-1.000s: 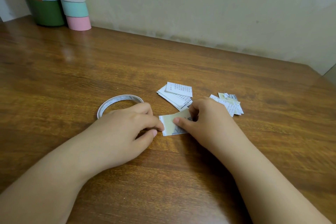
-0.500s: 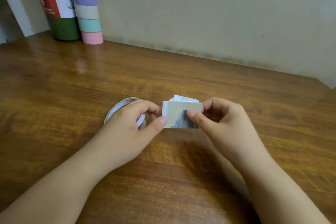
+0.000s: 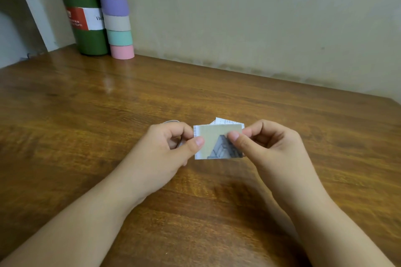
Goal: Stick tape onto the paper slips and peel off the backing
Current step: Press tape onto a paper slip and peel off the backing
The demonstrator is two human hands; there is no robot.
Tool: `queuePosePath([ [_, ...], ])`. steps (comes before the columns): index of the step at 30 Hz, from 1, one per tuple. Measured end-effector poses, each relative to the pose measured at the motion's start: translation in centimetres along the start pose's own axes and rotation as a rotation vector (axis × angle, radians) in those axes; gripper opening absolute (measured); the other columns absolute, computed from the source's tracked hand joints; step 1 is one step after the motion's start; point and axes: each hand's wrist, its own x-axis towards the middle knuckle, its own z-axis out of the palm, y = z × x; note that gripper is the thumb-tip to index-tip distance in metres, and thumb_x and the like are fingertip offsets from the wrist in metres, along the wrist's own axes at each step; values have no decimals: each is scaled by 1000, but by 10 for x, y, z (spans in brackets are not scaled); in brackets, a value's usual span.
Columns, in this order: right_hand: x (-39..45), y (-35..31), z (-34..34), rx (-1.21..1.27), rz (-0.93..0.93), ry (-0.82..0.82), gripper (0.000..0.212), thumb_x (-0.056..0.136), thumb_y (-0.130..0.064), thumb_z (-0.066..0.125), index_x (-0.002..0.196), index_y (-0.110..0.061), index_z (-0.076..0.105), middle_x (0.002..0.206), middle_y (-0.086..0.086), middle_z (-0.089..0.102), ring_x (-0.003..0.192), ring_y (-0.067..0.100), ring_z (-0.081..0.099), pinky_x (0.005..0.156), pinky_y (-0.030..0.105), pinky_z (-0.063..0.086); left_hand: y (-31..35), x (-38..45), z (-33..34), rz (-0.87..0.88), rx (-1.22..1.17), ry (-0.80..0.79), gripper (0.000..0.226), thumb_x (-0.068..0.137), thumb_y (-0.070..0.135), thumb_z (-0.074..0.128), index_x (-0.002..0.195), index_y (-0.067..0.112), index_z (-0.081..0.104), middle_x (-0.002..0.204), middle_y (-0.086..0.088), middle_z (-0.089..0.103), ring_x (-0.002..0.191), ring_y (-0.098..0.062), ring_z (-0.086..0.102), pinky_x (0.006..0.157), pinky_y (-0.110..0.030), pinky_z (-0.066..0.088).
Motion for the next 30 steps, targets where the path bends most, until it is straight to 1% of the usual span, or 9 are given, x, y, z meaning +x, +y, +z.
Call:
queuePosePath([
  [5,0,2,1,-13,7,17,20,74,-20,76,63,-10,64,64,4,69,59,6,58,56,15,45,0,-1,0,1,1,12,23,85,19,64,63,18,57,50,6,47,47,-6,41,46,-13,32],
  [8,0,2,2,-19,-10,25,20,75,-19,75,62,-10,64,60,-2,67,56,3,57,54,12,44,-1,0,0,22,25,22,24,85,20,64,61,21,59,52,8,45,52,-12,39,49,-21,30],
  [14,-1,5,6,-72,-63,58,21,75,-21,75,61,-12,63,64,6,66,57,7,54,56,19,43,0,-1,1,44,82,60,25,85,21,64,61,17,57,52,7,43,52,-13,38,47,-21,28],
  [17,-1,6,7,-85,-82,78,20,74,-20,76,62,-13,62,62,5,65,57,6,54,55,17,43,-1,-1,1,46,82,56,26,85,21,64,61,17,58,52,6,44,52,-15,37,48,-23,27],
  [19,1,8,7,-40,-58,68,16,74,-18,75,71,-14,60,62,2,63,59,7,57,57,17,45,-1,-1,1,43,64,58,26,86,21,64,61,17,58,52,6,44,53,-16,37,50,-25,28],
  [22,1,12,7,47,102,-54,27,75,-23,75,96,-19,57,75,-2,71,73,22,68,69,39,53,1,-2,2,35,21,31,25,86,20,63,61,21,59,55,6,44,55,-18,38,52,-26,28],
  [23,0,11,9,50,131,-108,26,77,-23,74,99,-19,60,80,-1,73,77,22,70,72,40,55,1,-2,2,33,15,15,25,86,20,63,61,21,59,56,6,44,55,-17,39,52,-26,29],
  [26,-2,9,13,44,89,-212,4,83,-17,69,84,-19,72,74,-5,73,65,3,66,63,17,50,2,-2,3,22,11,-5,28,86,19,63,59,19,57,53,9,44,52,-11,38,47,-19,29],
  [30,-2,7,12,21,39,-228,14,85,-17,67,72,-22,71,57,-13,65,53,-3,56,55,10,42,2,-3,2,21,19,-18,29,87,20,62,58,21,57,55,5,44,54,-14,39,48,-21,29],
])
